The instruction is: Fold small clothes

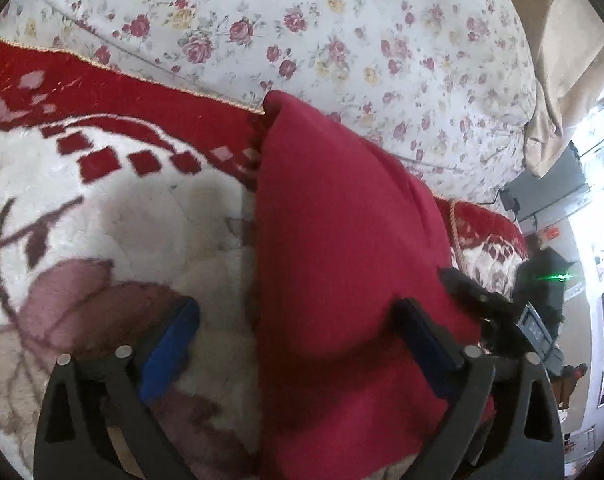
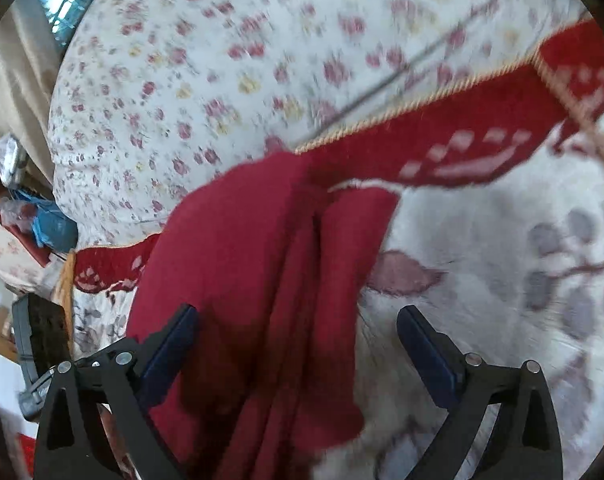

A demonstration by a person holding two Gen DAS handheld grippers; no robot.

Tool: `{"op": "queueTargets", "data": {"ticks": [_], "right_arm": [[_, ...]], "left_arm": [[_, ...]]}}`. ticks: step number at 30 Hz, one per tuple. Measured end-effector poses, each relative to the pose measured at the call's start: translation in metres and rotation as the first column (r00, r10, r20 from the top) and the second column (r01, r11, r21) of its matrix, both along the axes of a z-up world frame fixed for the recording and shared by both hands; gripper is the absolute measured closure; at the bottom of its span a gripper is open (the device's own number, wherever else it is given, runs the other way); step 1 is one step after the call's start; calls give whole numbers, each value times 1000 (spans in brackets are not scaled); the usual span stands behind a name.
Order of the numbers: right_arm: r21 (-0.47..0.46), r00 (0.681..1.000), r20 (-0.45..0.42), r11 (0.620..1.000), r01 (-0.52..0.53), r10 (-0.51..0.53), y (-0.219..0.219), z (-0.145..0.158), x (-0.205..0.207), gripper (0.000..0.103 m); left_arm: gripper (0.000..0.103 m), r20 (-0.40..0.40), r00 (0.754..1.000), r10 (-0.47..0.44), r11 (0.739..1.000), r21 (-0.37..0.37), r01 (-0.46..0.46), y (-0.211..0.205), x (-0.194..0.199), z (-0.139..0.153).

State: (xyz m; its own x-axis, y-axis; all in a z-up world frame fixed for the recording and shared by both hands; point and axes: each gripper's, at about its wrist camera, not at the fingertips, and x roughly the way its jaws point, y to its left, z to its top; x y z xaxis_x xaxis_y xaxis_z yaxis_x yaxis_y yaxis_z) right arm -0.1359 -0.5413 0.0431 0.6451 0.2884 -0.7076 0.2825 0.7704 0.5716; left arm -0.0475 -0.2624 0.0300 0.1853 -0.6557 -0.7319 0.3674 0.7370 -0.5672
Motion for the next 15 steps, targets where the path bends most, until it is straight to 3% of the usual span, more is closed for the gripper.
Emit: {"op": "queueTargets", "data": {"ticks": [2,4,5,6,7,9,13,15], "right_arm": [[-33,999,39,999,-20,22,4,0,8,1],[-73,999,25,996,-41,43,10,-2,15,2],[-96,999,20,994,-48,50,13,-1,17,12],[-95,997,33,993,-66,70,17,2,19,34],[-99,997,35,993,-67,71,20,8,20,35],[-132,997,35,989,-68,73,27,20,17,49],[-47,992,73,994,-96,99,39,47,0,55],[-19,986,94,990,-137,138,51,59,-9,54]], "left_arm": [[2,28,999,-27,999,20,26,-8,-2,0],[2,53,997,-54,998,28,52,-15,-4,-2],[3,66,995,-70,997,34,67,-19,-6,-2],[18,81,993,-85,996,30,83,-21,-8,-1],[37,71,991,-115,993,4,115,-24,-11,2],[47,95,989,-114,993,31,112,-22,-17,13],[52,117,986,-119,993,8,118,-1,-35,48],[52,122,986,-116,993,42,112,18,-51,67]]}}
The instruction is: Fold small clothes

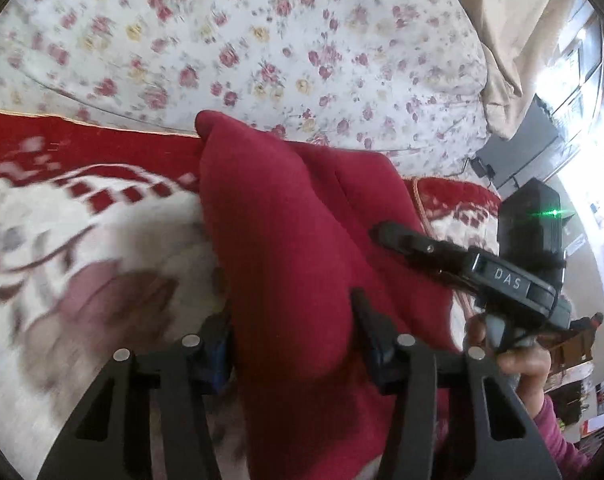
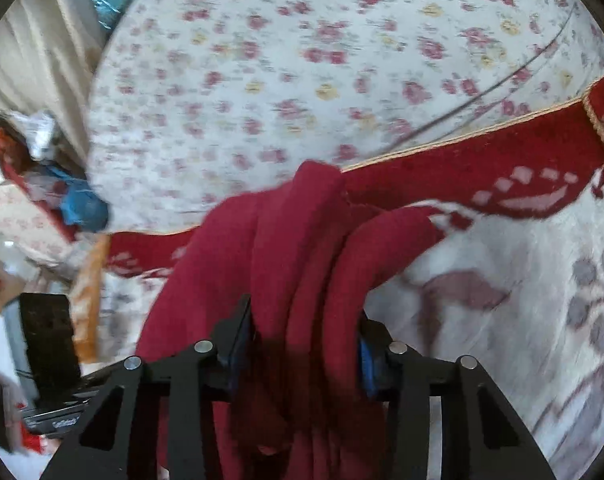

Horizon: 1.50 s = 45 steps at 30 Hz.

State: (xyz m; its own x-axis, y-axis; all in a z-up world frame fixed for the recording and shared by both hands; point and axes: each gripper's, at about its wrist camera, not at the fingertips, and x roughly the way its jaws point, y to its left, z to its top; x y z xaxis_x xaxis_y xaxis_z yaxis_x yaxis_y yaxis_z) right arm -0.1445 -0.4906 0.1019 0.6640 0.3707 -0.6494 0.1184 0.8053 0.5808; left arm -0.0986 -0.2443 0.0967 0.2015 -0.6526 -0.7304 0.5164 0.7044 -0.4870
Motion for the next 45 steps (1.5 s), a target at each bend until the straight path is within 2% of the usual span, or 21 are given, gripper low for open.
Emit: {"op": "queueTargets", "data": {"ticks": [2,4,6,7,8,10,12,14,17,19,21,23,24,27,31,33,34,36,37,41,45], "right_arm": [[37,999,1,998,-50,50,18,2,-10,53],[27,997,-31,997,-73,74,34,-8,-16,52],[-82,992,-113,994,-74,64,49,-23,-17,46],[-167,987,-156,985,-53,27,52,-27,-20,42],[-212,989,-151,977,-27,-6,52,-25,-26,28],[-219,994,-108,976,1,-25,51,-8,-44,28],[-253,999,-47,967,-39,28,64,17,-61,31],[-305,989,-2,942,-142,148,93,38,-78,35],[-331,965,28,913,-237,261,127,46,-94,44],[-357,956,0,894,-273,292,142,38,-100,51],[-415,956,-61,864,-286,287,151,18,-100,59],[-504,965,-139,823,-263,223,150,-7,-98,65],[-538,968,-165,805,-249,189,147,-19,-99,63],[-474,980,-128,859,-193,150,137,-24,-108,58],[-507,980,-136,840,-196,147,144,-12,-113,49],[-487,985,-108,856,-171,135,137,-1,-117,45],[-479,989,-83,866,-145,120,135,5,-120,41],[-463,996,-25,883,-84,81,130,16,-128,23],[-456,998,-3,888,-59,65,128,20,-129,21],[-425,1000,22,905,-7,18,128,26,-127,19],[-428,1000,25,904,12,-1,133,25,-124,15]], "left_arm": [[52,23,1000,9,999,53,-10,18,-17,13],[50,73,997,20,992,125,-29,35,-36,16],[48,69,996,48,981,185,-60,47,-46,2],[45,45,996,72,972,219,-80,53,-48,-10],[41,28,994,107,960,257,-111,58,-49,-23],[21,62,985,160,954,247,-170,70,-53,-26],[18,101,976,193,944,253,-212,77,-55,-19],[18,128,969,211,943,233,-236,81,-57,-11],[16,185,948,261,932,207,-297,88,-61,-6],[15,225,933,281,925,196,-325,88,-63,-9],[15,235,932,274,924,204,-323,85,-63,-16],[15,240,933,267,929,193,-316,87,-63,-18],[14,252,932,261,931,189,-312,86,-63,-17],[13,313,919,239,924,217,-314,83,-66,-13],[13,379,896,232,911,238,-336,81,-68,-8],[13,396,887,237,911,227,-345,82,-70,-4],[13,406,882,241,910,222,-351,82,-71,-2],[13,438,863,254,901,218,-375,82,-73,3],[12,457,850,260,894,219,-391,82,-74,4],[10,477,838,264,888,218,-404,83,-75,8],[10,469,845,257,888,232,-398,84,-75,8]]}}
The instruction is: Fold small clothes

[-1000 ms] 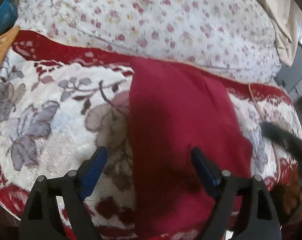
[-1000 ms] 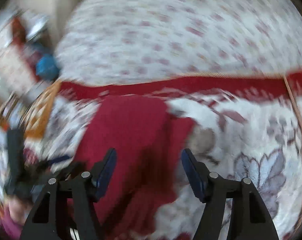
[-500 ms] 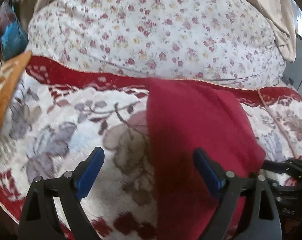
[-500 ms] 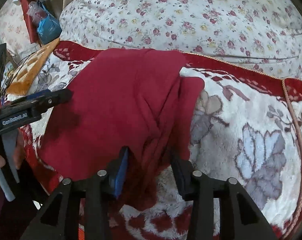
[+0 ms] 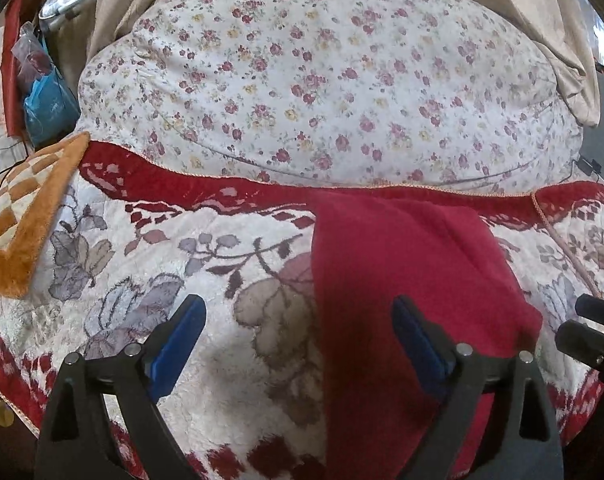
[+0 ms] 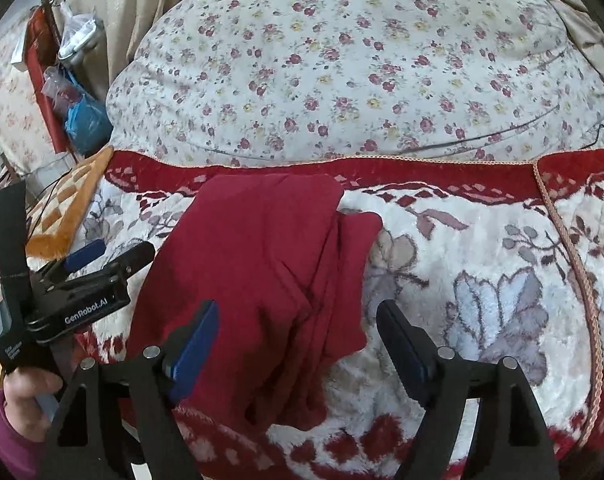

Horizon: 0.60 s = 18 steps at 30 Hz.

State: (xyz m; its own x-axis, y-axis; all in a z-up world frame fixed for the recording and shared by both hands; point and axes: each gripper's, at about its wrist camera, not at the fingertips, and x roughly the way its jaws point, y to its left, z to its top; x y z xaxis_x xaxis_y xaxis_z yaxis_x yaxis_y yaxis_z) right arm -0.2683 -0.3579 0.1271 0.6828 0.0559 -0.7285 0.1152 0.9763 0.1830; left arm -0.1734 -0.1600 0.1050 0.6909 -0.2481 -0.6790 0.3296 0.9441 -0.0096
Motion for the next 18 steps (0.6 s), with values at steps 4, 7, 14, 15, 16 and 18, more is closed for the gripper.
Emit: {"op": "queueTargets", "data": {"ticks": [4,7,14,15,16,18], "right_arm": [[-35,1000,3,999,23,-23,2,-4,2,10],[-55,1000,2,998,28,-28,3,-6,4,10],[-73,999,-6,997,31,-32,4,-10,9,8],[-71,999,-9,997,31,-32,4,-10,10,8],[-71,999,-10,997,32,-33,4,-10,11,8],[-71,999,-10,997,30,-31,4,-11,11,7]], "left_arm": [[10,1,1000,2,1000,-8,-2,2,0,2],[10,-5,1000,2,1000,-5,-2,2,1,0],[10,-15,1000,-7,1000,-11,6,1,1,0],[10,-15,1000,-6,1000,-12,5,1,0,0],[10,-16,1000,-6,1000,-14,6,1,0,0],[10,-15,1000,-6,1000,-16,6,2,0,0]]}}
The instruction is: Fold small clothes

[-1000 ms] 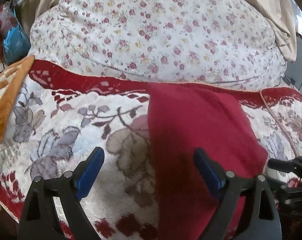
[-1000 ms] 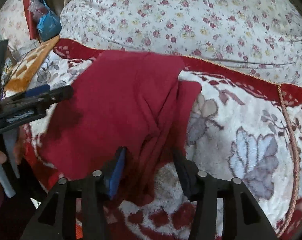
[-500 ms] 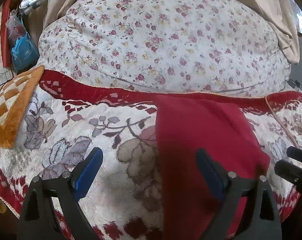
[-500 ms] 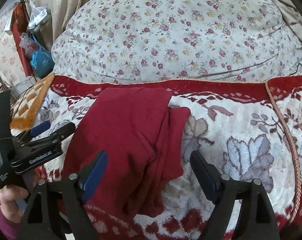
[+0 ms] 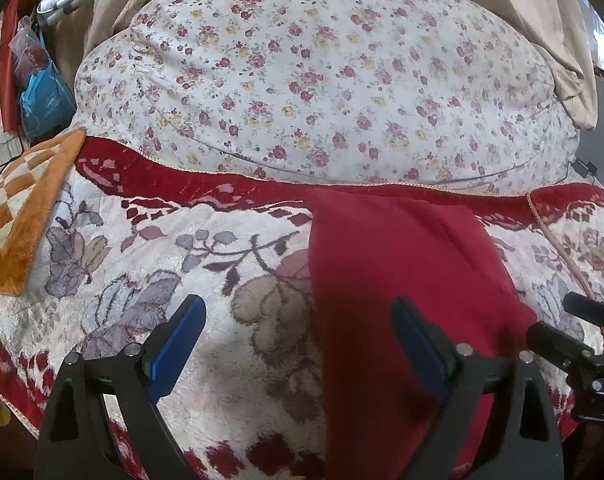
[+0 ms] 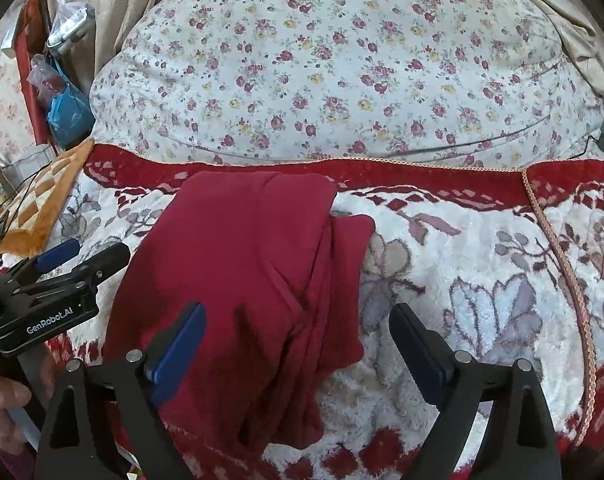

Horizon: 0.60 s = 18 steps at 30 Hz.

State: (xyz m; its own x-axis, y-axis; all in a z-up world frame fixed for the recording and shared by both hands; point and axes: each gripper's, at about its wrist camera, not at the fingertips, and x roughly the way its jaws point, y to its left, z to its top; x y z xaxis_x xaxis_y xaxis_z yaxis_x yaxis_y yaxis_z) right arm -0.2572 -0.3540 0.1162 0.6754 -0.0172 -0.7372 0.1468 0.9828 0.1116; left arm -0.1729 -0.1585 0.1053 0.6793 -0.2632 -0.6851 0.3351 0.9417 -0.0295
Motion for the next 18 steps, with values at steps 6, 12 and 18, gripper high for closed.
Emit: {"op": "queueTargets", "data": {"ticks": [6,12,18], "right_arm": [[-11,1000,-9,1000,-13,13,4,-5,5,7],[-48,1000,-4,999,-17,17,11,-9,9,7],[-37,1000,-10,999,-7,7,7,-11,13,7]], "left_arm": [[10,-2,1000,0,1000,4,0,1,1,0],[10,-10,1000,7,1000,9,-7,-2,2,-3],[10,-10,1000,13,1000,-1,-13,-1,2,-2]]}}
